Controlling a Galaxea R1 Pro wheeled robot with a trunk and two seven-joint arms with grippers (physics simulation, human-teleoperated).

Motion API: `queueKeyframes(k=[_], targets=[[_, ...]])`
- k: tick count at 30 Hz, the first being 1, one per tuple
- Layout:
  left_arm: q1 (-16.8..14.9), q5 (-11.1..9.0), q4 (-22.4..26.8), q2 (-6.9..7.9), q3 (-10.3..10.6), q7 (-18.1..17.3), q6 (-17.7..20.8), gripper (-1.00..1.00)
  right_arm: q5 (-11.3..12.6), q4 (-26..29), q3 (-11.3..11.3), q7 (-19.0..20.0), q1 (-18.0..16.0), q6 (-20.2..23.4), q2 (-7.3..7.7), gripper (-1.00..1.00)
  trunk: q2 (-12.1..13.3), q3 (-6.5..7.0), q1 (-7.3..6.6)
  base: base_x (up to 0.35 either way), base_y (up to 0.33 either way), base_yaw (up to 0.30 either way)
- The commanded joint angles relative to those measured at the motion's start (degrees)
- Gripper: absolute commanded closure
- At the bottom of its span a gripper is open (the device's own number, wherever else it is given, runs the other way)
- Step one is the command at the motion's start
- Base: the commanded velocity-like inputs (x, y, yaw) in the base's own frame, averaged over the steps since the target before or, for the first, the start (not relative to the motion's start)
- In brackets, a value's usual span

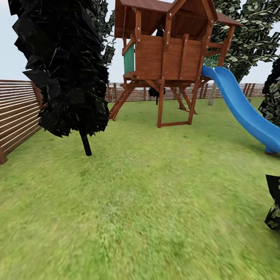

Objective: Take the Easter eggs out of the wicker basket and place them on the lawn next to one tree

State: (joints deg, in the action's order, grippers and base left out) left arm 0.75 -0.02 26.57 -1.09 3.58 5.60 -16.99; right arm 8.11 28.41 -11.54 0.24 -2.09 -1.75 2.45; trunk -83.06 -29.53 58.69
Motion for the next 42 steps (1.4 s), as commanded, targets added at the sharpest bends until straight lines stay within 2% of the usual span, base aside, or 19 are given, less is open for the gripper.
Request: queueKeyframes(k=[1, 23, 42], targets=[[0.0, 0.0, 0.1, 0.04, 0.4, 0.5, -0.1, -1.0, 0.6, 0.0, 0.0, 0.0, 0.0, -0.2, 0.01, -1.0, 0.0, -0.04, 0.04, 0.334, -0.014, 0.0], [0.0, 0.0, 0.1, 0.04, 0.4, 0.5, -0.1, -1.0, 0.6, 0.0, 0.0, 0.0, 0.0, -0.2, 0.01, -1.0, 0.0, -0.04, 0.04, 0.326, -0.108, 0.0], [0.0, 0.0, 0.1, 0.04, 0.4, 0.5, -0.1, -1.0, 0.6, -0.1, 0.0, 0.0, 0.0, -0.2, 0.01, -1.0, 0.0, -0.04, 0.04, 0.333, -0.011, 0.025]])
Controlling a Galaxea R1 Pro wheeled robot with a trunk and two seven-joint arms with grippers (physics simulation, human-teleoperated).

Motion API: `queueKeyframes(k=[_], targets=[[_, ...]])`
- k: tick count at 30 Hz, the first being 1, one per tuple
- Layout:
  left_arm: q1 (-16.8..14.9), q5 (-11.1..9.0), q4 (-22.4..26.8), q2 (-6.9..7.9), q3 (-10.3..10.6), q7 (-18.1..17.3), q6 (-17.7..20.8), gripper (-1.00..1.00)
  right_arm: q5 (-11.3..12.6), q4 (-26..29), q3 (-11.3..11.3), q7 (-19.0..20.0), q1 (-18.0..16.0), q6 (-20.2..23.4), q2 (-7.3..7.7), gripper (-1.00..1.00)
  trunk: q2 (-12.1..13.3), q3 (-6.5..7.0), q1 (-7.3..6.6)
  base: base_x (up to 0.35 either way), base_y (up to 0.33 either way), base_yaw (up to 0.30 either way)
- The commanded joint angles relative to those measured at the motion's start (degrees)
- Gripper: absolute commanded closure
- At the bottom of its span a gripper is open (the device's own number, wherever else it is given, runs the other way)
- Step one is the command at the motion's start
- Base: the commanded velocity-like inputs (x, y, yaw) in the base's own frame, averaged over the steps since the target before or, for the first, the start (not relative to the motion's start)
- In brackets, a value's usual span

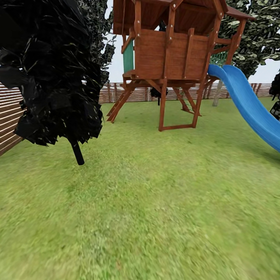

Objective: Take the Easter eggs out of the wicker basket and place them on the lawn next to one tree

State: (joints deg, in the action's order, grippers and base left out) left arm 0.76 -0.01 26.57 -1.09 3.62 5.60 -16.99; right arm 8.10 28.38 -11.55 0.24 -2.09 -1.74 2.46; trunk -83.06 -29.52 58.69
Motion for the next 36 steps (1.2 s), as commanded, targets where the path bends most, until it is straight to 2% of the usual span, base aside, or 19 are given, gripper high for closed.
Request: queueKeyframes(k=[1, 13, 36], targets=[[0.0, 0.0, 0.1, 0.04, 0.4, 0.6, -0.1, -1.0, 0.6, 0.0, 0.0, 0.0, 0.0, -0.2, 0.01, -1.0, 0.0, -0.04, 0.04, 0.335, -0.063, 0.036], [0.0, 0.0, 0.1, 0.04, 0.5, 0.6, -0.1, -1.0, 0.6, 0.0, 0.0, 0.0, 0.0, -0.1, 0.01, -1.0, 0.0, -0.04, 0.04, 0.333, -0.083, 0.039], [0.0, 0.0, 0.1, 0.04, 0.7, 0.6, -0.1, -1.0, 0.6, 0.0, 0.0, 0.0, 0.0, -0.1, 0.01, -1.0, 0.0, -0.04, 0.04, 0.296, -0.204, 0.062]])
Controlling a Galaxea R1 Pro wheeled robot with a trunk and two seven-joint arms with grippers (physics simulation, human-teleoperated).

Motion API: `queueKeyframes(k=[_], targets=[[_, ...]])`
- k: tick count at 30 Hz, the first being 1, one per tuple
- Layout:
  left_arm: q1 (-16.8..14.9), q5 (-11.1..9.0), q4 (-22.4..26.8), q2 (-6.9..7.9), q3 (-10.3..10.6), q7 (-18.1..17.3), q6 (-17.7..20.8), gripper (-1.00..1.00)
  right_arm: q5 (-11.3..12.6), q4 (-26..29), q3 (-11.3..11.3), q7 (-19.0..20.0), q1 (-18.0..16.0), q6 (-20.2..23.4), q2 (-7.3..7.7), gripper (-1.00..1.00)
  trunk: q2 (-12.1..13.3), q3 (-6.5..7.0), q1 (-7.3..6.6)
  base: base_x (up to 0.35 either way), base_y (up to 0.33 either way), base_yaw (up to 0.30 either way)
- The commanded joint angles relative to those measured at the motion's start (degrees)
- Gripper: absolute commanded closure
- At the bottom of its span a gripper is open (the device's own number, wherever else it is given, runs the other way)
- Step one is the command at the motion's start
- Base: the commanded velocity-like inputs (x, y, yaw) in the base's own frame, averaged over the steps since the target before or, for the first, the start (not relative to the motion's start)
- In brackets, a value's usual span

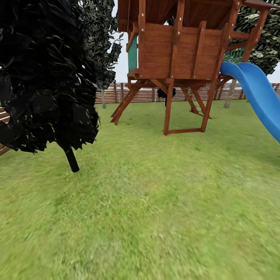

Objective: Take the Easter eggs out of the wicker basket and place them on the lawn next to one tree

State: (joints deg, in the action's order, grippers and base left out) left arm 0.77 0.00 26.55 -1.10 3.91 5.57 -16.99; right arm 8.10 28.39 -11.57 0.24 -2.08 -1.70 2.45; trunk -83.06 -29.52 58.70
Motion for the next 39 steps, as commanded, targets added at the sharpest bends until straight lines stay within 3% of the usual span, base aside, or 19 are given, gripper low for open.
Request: queueKeyframes(k=[1, 9, 39], targets=[[0.0, 0.0, 0.1, 0.04, 0.4, 0.6, -0.1, -1.0, 0.6, -0.1, 0.1, 0.0, 0.0, -0.2, 0.01, -1.0, 0.0, -0.04, 0.03, 0.294, -0.209, 0.002], [0.0, 0.0, 0.1, 0.05, 0.4, 0.6, -0.1, -1.0, 0.6, -0.1, 0.1, 0.0, 0.0, -0.2, -0.02, -1.0, 0.0, -0.04, 0.03, 0.297, -0.184, 0.053], [0.0, 0.0, 0.1, 0.1, 0.5, 0.6, -0.1, -1.0, 0.3, -0.4, 0.0, 0.1, 0.0, -0.2, 0.13, -1.0, 0.0, -0.04, 0.03, 0.332, -0.049, 0.013]])
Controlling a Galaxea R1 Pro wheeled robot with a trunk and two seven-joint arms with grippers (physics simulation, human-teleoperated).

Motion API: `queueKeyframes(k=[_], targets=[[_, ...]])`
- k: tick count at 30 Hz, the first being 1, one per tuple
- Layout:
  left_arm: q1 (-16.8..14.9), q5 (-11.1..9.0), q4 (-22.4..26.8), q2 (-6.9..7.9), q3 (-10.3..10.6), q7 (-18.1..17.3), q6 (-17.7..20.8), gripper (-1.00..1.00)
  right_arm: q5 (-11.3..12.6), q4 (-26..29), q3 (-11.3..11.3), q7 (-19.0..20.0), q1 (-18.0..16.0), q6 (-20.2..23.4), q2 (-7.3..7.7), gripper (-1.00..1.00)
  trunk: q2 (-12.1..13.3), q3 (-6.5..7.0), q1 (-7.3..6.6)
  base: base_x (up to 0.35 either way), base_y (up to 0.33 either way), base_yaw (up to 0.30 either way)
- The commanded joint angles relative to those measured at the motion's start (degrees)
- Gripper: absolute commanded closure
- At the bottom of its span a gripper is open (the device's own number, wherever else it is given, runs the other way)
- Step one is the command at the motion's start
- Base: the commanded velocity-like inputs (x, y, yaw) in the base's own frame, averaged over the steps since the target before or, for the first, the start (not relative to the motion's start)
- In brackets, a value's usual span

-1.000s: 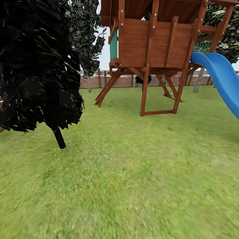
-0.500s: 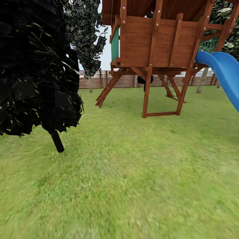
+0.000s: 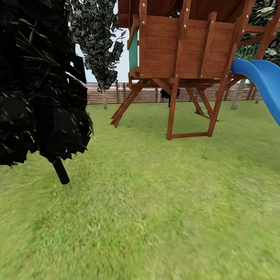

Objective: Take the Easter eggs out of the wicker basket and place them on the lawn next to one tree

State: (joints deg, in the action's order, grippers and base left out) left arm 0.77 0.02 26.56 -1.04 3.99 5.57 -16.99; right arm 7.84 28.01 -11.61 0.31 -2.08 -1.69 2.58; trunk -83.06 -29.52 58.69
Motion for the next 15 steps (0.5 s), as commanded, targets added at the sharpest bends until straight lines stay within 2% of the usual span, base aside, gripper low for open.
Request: queueKeyframes(k=[1, 10, 15], targets=[[0.0, 0.0, 0.1, 0.05, 0.4, 0.6, -0.1, -1.0, 0.6, 0.0, 0.1, 0.0, 0.0, -0.2, -0.01, -1.0, 0.0, -0.04, 0.03, 0.331, -0.123, 0.0], [0.0, 0.1, 0.1, 0.03, 0.4, 0.6, -0.1, -1.0, 0.8, 0.3, 0.1, 0.0, 0.0, -0.2, -0.11, -1.0, 0.0, -0.04, 0.03, 0.318, -0.144, 0.001], [0.0, 0.1, 0.1, 0.04, 0.4, 0.6, -0.1, -1.0, 0.8, 0.3, 0.1, 0.0, 0.0, -0.2, -0.12, -1.0, 0.0, -0.04, 0.03, 0.305, -0.167, 0.144]])
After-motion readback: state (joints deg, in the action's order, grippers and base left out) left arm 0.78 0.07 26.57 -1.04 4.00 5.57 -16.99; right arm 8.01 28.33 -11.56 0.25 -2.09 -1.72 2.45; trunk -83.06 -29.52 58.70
